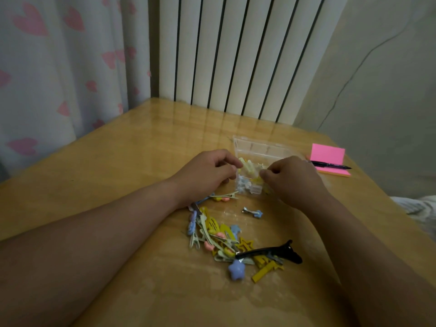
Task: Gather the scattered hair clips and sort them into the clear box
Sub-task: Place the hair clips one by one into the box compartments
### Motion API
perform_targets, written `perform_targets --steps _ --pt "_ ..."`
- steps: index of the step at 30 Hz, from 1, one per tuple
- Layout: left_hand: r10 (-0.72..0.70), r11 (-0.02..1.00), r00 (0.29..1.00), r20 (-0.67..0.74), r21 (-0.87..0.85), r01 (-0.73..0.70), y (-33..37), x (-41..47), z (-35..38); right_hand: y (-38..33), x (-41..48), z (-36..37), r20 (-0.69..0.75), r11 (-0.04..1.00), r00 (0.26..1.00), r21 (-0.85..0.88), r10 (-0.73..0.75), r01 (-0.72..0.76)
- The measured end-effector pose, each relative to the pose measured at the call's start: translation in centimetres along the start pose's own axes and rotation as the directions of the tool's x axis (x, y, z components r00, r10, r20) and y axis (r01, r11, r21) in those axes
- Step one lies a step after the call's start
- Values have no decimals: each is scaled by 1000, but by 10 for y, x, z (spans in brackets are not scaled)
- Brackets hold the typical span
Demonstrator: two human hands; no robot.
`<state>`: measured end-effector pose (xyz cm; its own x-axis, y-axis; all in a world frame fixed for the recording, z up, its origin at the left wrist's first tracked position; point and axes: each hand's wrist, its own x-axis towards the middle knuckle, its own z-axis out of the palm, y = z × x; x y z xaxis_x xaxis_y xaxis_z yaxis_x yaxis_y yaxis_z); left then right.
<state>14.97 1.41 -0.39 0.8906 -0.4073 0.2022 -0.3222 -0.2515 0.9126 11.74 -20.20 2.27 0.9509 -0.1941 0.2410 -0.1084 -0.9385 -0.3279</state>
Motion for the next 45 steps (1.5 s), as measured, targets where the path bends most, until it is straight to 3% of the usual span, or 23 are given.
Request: perform_targets --steps 10,22,25,28,30,36,45 --pt "-2 1000 1000 9 7 2 0 0 -1 1 -16 -10 -190 975 975 167 -117 149" --pt "-7 999 1000 7 41 7 3 -3 -3 -11 -48 -34 -83 908 932 208 -354 364" --pt "-1 999 1000 7 46 0 2 -3 -3 -14 -53 -56 186 877 882 317 -432 362" --pt "6 999 1000 7 51 -7 2 -3 -3 -18 -61 -65 519 892 728 310 -448 328" --pt "8 999 1000 7 54 -9 2 -3 -3 -23 -65 -63 612 907 672 241 -418 344" --pt "15 998 1000 9 67 -16 1 -2 -3 -34 -75 -55 654 913 699 -31 -289 406" --pt "7 998 1000 12 63 -8 1 -2 -2 -43 -78 -52 684 930 677 9 -273 366"
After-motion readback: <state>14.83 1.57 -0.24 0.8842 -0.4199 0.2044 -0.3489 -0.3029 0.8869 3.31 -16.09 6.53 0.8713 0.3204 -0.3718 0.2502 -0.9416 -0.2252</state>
